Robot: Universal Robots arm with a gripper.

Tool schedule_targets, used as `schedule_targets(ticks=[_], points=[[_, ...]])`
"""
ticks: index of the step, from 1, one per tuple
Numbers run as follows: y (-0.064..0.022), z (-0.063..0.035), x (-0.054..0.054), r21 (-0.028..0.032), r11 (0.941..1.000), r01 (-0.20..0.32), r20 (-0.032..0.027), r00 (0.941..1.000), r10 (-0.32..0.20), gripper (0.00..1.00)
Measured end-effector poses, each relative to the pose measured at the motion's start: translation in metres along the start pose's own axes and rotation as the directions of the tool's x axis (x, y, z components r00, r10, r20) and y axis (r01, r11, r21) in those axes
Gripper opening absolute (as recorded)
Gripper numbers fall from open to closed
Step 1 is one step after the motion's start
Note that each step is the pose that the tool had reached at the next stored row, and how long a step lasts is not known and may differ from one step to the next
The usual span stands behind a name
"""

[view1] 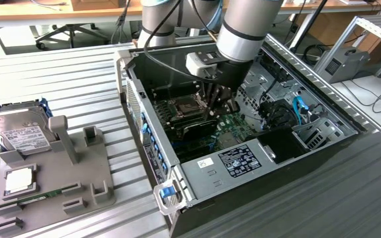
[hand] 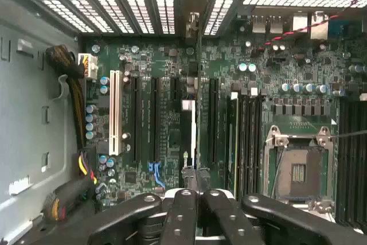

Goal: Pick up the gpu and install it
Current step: 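Press down on the gpu until it lock into place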

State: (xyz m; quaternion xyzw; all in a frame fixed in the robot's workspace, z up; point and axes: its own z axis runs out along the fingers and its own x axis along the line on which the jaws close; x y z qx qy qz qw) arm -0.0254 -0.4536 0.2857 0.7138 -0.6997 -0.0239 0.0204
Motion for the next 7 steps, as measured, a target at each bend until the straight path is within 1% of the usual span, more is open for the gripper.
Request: schedule_targets(ticks=[2, 7], points=[[-0.0001, -0.0059, -0.0001, 0.0001, 1.0000, 0.000, 0.0003, 1.0000, 0.000, 0.11], [-0.0001, -0.0061, -0.0001, 0.0000, 1.0000, 0.000, 0.0002, 1.0000, 0.000, 0.11]])
